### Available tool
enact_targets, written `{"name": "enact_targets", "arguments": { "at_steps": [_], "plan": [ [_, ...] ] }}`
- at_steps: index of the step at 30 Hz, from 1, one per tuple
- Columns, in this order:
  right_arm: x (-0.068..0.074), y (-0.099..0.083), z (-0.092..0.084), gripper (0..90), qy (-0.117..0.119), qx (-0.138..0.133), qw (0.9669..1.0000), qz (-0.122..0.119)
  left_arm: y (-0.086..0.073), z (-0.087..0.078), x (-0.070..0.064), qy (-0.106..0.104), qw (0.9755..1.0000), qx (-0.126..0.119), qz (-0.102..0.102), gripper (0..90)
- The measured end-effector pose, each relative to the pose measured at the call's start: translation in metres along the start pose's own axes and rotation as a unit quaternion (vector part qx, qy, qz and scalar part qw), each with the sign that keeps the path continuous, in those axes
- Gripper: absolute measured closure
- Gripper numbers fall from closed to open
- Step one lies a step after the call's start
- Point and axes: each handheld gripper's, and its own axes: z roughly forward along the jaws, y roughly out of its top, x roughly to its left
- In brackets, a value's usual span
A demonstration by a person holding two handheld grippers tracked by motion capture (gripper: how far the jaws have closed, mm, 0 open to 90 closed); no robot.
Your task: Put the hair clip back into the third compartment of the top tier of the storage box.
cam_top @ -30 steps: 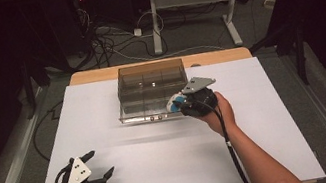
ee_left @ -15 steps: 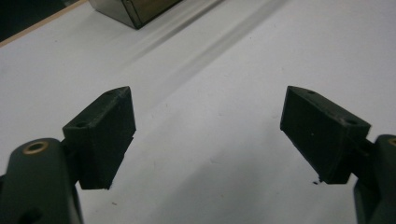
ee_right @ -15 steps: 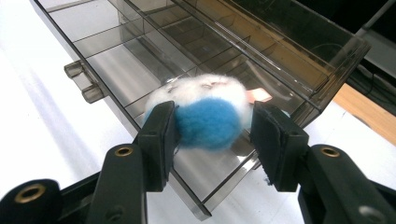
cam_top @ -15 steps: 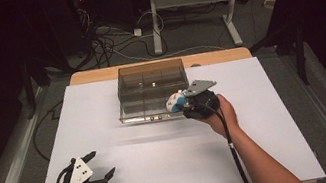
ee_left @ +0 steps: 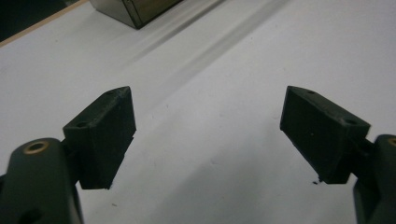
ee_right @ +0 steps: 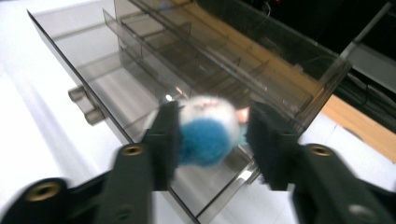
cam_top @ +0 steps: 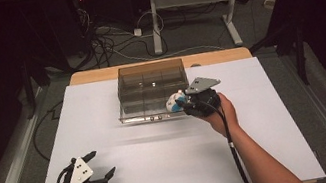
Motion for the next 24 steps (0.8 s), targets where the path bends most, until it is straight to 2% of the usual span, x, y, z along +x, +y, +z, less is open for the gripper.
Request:
{"name": "enact_targets", "arguments": {
  "at_steps": [3,5,6,8,11,14,15,18,20,24],
  "plan": [
    [0.0008,0.0028,0.0002,67.8,-0.011,-0.004,0.9999,-0.005,0.001,0.0004,-0.0002,0.001,1.0,-0.006,0.006,18.6],
    [0.0013,0.0033,0.0007,68.0,-0.012,-0.004,0.9999,-0.002,0.0015,0.0004,-0.0003,0.001,1.0,-0.006,0.007,18.6],
    [0.0021,0.0045,0.003,68.4,-0.015,0.003,0.9998,-0.009,0.0018,0.0001,-0.0014,-0.001,1.0,-0.004,0.003,18.6],
    [0.0032,0.0041,0.0056,68.8,-0.015,0.013,0.9997,-0.016,0.0023,-0.0002,-0.0009,0.002,0.9999,-0.009,0.009,18.6],
    [0.0033,0.0034,0.0059,69.2,-0.014,0.016,0.9997,-0.011,0.0023,-0.0009,-0.0011,0.002,0.9999,-0.011,0.009,18.6],
    [0.0028,0.0019,0.0067,68.0,-0.012,0.024,0.9996,-0.012,0.0025,-0.0027,-0.0003,0.005,0.9998,-0.015,0.009,18.6],
    [0.0028,0.0013,0.0067,67.5,-0.012,0.025,0.9995,-0.013,0.0022,-0.0032,-0.0011,0.004,0.9999,-0.013,0.002,18.6],
    [0.0005,-0.0013,0.0068,65.8,-0.011,0.027,0.9995,-0.014,0.0028,-0.0035,-0.0001,0.006,0.9998,-0.018,0.009,18.6],
    [-0.0005,-0.0015,0.0051,64.1,-0.012,0.024,0.9996,-0.008,0.0032,-0.0035,-0.0001,0.006,0.9998,-0.019,0.009,18.6],
    [0.0001,0.0003,0.0013,59.4,-0.022,0.016,0.9995,-0.013,0.0035,-0.0038,0.0003,0.006,0.9998,-0.019,0.009,18.6]
  ]
}}
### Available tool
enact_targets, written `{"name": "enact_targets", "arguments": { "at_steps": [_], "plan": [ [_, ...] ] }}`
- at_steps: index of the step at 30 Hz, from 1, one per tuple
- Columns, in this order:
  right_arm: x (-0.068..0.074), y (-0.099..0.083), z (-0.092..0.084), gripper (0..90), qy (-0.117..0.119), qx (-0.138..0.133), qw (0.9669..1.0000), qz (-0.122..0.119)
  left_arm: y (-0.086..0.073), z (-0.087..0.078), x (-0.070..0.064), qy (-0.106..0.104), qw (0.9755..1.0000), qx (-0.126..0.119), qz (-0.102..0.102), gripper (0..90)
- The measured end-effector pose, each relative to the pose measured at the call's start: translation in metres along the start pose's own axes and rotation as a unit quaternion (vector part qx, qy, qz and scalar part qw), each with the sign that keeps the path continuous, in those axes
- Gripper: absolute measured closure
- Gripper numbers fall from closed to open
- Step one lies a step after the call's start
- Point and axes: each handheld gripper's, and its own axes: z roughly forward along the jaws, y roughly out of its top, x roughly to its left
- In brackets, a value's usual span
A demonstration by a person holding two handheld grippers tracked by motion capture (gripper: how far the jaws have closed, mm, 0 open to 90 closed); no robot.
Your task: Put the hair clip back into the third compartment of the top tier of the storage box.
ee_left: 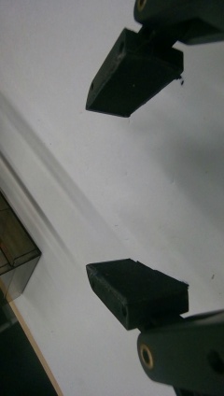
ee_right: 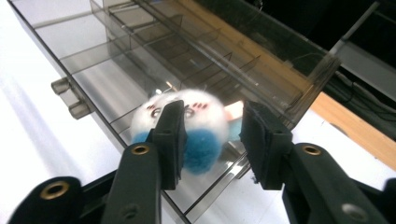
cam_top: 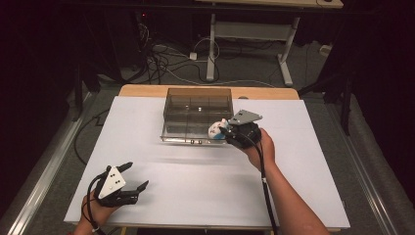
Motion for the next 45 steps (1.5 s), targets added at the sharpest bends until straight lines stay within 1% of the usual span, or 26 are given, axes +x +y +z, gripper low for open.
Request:
{"name": "enact_targets", "arguments": {
  "at_steps": [1,2,3,5,6,8,11,17,18,21,22,23,25,27,33,40,42,45],
  "plan": [
    [0.0,0.0,0.0,59.4,0.0,0.0,1.0,0.0,0.0,0.0,0.0,0.0,1.0,0.0,0.0,18.6],
    [0.0,0.001,-0.002,56.4,-0.006,-0.005,1.0,0.0,0.0,-0.001,0.0,-0.002,1.0,-0.003,0.001,18.5],
    [0.0,0.001,-0.002,56.4,-0.006,-0.005,1.0,0.0,0.0,-0.001,0.0,-0.002,1.0,-0.003,0.001,18.6],
    [0.001,0.001,-0.003,53.2,-0.008,-0.011,0.9999,0.001,0.0,-0.001,0.0,-0.002,1.0,-0.004,0.0,18.6],
    [0.001,0.002,-0.004,54.0,-0.011,-0.013,0.9999,0.001,0.0,-0.001,0.0,-0.001,1.0,-0.005,0.0,18.6],
    [0.0,0.002,-0.006,54.4,-0.009,-0.018,0.9998,0.002,0.0,-0.001,0.0,0.0,1.0,-0.005,0.0,18.6],
    [0.0,0.002,-0.007,53.6,-0.012,-0.021,0.9997,0.004,0.0,-0.001,0.0,-0.001,1.0,-0.005,0.0,18.5],
    [-0.001,0.004,-0.012,52.9,-0.009,-0.03,0.9995,0.005,0.0,-0.001,0.001,0.001,1.0,-0.005,-0.001,18.6],
    [-0.002,0.005,-0.014,51.1,-0.013,-0.034,0.9993,0.007,0.0,-0.002,0.001,0.002,1.0,-0.005,0.0,18.6],
    [-0.002,0.006,-0.017,50.1,-0.015,-0.037,0.9992,0.009,0.0,-0.002,0.0,0.001,1.0,-0.005,0.0,18.6],
    [-0.002,0.006,-0.019,49.0,-0.016,-0.04,0.999,0.009,0.0,-0.001,0.001,0.005,1.0,0.0,0.001,18.6],
    [-0.002,0.006,-0.019,49.0,-0.016,-0.04,0.999,0.009,0.0,-0.001,0.001,0.005,1.0,0.0,0.001,18.6],
    [-0.002,0.007,-0.02,47.9,-0.018,-0.042,0.9989,0.007,0.0,-0.002,0.001,0.004,1.0,-0.003,-0.003,18.5],
    [-0.003,0.007,-0.022,47.2,-0.016,-0.047,0.9987,0.01,0.0,-0.003,0.002,0.0,0.9999,-0.009,-0.005,18.6],
    [-0.005,0.006,-0.023,43.9,-0.02,-0.044,0.9988,0.013,0.001,-0.002,0.001,-0.002,1.0,-0.008,-0.001,18.5],
    [-0.008,0.004,-0.023,36.1,-0.019,-0.045,0.9985,0.023,0.0,-0.002,0.001,-0.002,1.0,-0.006,0.0,18.6],
    [-0.007,0.004,-0.023,34.5,-0.024,-0.044,0.9985,0.022,0.0,-0.002,0.001,-0.002,1.0,-0.006,0.0,18.5],
    [-0.008,0.004,-0.023,32.0,-0.023,-0.046,0.9984,0.023,0.0,-0.003,0.001,-0.002,1.0,-0.006,0.001,18.6]
  ]
}}
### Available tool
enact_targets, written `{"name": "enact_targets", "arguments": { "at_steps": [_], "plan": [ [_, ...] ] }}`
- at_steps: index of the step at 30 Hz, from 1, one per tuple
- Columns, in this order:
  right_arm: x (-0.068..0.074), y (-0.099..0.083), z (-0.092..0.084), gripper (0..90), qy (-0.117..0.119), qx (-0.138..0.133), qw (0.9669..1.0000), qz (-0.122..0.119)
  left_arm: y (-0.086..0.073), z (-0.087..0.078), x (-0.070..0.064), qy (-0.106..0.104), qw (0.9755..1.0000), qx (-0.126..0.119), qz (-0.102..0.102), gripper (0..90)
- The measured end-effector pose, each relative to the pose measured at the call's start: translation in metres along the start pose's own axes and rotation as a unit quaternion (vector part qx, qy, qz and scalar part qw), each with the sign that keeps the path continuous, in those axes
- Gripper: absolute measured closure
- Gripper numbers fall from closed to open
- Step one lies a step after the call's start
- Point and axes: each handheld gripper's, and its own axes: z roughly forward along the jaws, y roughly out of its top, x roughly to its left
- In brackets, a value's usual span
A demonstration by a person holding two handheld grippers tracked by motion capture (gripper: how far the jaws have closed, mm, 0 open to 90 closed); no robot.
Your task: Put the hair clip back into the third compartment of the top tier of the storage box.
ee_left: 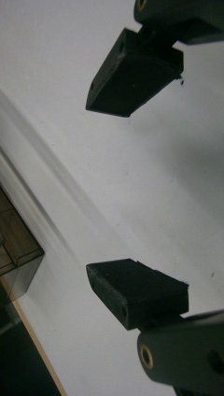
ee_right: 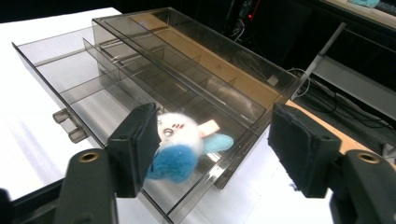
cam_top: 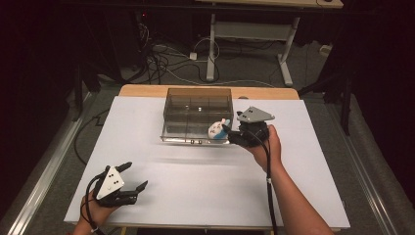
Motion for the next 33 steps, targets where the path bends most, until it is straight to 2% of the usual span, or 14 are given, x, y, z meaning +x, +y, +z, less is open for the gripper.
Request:
{"name": "enact_targets", "arguments": {
  "at_steps": [2,8,11,14,22,33],
  "plan": [
    [0.0,0.0,-0.001,28.0,-0.005,-0.003,1.0,0.001,0.0,0.0,0.0,0.0,1.0,-0.001,-0.001,18.5],
    [-0.002,0.0,-0.007,24.8,-0.006,-0.017,0.9998,0.011,0.0,0.0,0.0,0.0,1.0,0.001,0.001,18.6],
    [-0.002,0.001,-0.011,21.6,-0.013,-0.018,0.9997,0.009,0.0,0.0,0.0,0.0,1.0,0.001,0.0,18.6],
    [-0.003,0.001,-0.013,21.1,-0.012,-0.019,0.9997,0.009,0.0,0.0,0.0,-0.001,1.0,0.001,0.0,18.5],
    [-0.005,-0.001,-0.024,19.0,-0.025,-0.027,0.9993,0.012,0.0,0.0,0.0,-0.001,1.0,0.002,0.001,18.5],
    [-0.005,-0.005,-0.039,18.6,-0.039,-0.03,0.9988,-0.007,0.0,0.0,0.0,0.0,1.0,0.003,0.003,18.5]
  ]
}}
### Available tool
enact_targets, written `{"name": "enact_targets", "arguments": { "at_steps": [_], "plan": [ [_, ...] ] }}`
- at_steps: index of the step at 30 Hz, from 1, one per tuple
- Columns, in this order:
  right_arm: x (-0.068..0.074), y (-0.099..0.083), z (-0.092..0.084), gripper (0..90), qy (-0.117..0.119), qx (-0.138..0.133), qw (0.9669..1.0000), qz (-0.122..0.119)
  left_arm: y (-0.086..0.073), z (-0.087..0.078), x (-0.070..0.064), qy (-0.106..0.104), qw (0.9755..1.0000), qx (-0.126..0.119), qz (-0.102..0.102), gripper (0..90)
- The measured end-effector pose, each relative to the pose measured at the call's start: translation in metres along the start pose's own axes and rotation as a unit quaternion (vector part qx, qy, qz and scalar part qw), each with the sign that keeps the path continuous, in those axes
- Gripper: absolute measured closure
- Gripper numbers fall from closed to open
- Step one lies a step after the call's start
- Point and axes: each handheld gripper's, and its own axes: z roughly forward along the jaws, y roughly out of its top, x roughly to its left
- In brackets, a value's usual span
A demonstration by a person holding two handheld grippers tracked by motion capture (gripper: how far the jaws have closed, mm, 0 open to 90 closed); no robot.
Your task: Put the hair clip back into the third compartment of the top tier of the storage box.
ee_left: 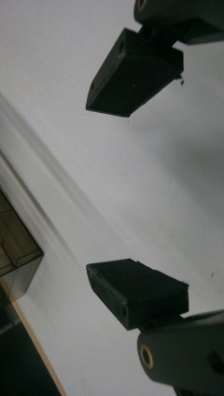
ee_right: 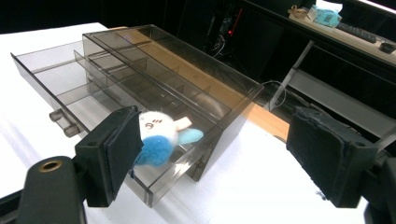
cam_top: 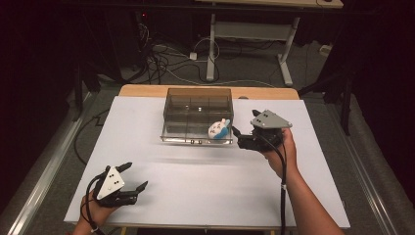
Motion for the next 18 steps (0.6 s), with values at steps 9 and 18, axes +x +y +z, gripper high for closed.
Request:
{"name": "enact_targets", "arguments": {
  "at_steps": [9,18],
  "plan": [
    [0.001,-0.008,-0.008,19.1,-0.008,0.008,0.9997,-0.021,0.0,0.001,0.0,-0.002,1.0,0.0,0.0,18.5],
    [-0.002,-0.017,-0.016,19.0,-0.022,0.01,0.9993,-0.027,0.0,0.001,0.0,-0.002,1.0,0.0,-0.001,18.5]
  ]
}}
